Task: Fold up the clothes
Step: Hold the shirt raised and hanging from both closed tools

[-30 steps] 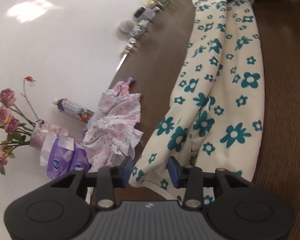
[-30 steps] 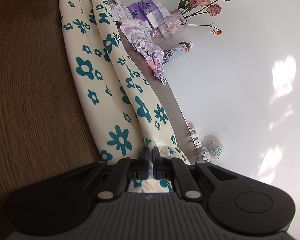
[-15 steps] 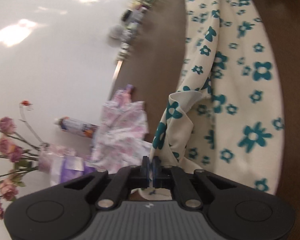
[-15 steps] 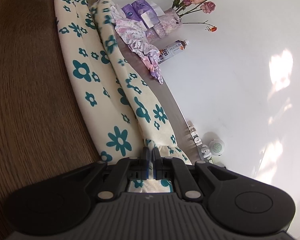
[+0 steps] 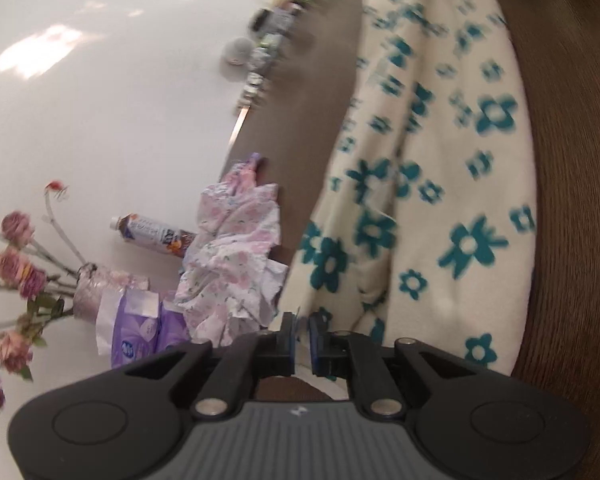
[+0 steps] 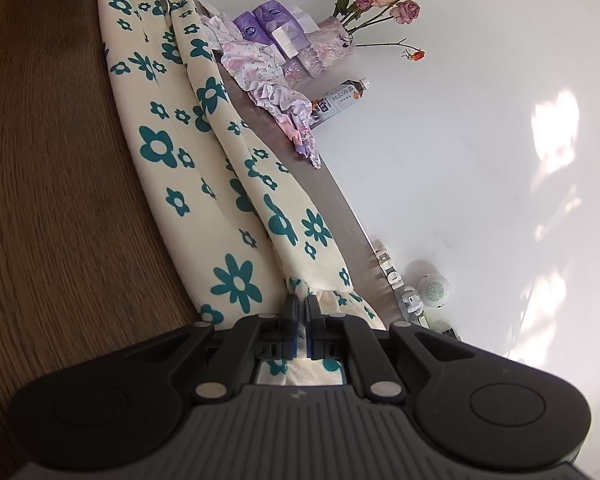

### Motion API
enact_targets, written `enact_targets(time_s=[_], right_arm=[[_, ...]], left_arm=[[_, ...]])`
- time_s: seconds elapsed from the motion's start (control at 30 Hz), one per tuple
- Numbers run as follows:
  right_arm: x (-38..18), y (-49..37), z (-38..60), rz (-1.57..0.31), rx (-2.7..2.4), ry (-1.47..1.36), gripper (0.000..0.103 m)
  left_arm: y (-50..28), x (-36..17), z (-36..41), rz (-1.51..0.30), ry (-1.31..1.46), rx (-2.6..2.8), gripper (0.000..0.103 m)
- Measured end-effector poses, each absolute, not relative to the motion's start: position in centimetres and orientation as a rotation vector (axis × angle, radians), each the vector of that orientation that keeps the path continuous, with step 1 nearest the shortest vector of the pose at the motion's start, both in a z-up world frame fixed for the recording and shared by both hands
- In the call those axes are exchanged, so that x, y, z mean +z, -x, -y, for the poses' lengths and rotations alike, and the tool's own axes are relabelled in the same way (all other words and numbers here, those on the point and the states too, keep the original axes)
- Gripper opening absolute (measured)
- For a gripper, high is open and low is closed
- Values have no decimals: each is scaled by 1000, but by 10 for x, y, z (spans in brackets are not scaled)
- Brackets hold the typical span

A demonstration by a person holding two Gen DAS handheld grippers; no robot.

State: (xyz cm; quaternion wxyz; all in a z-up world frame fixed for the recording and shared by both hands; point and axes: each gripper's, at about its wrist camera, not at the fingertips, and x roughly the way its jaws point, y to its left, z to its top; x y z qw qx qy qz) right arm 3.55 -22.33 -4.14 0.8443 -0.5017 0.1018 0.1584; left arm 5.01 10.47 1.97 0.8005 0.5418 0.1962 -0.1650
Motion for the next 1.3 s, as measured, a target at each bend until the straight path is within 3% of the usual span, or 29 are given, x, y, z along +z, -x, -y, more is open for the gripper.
enact_targets(time_s=[0.07,0.2,0.43,0.5,0.7,0.73,0.8,0.87,1.07,1.23,1.3], right_arm=[[-42,-35,223,-213,333,1059,5],[-43,-32,225,-210,328,1058,5],[-44,-32,224,-211,321,1052,5],[-44,-32,225,-212,321,1050,5],[-42,-31,227,-215,321,1036,5],[-42,-31,227,-216,320,1034,5],[-42,-31,227,-216,320,1032,5],[-42,-31,227,-216,319,1032,5],[-41,-30,226,-216,318,1032,5],[-41,-30,225,-215,318,1034,5],[-40,-30,225,-216,317,1033,5]], left_arm=[[-50,39,-106,-417,-1020,-373,14],[-58,64,-96,-406,-781,-421,35],[-119,57,-75,-581,-559,-377,33],[-129,45,-81,-678,-548,-325,18],[-110,31,-114,-701,-390,-217,19],[-105,31,-117,-692,-367,-209,19],[-96,38,-118,-645,-361,-181,33],[-89,45,-118,-599,-358,-155,37],[-93,34,-135,-681,-266,-139,37],[-77,46,-139,-578,-186,-162,38],[-72,58,-128,-532,-183,-227,43]])
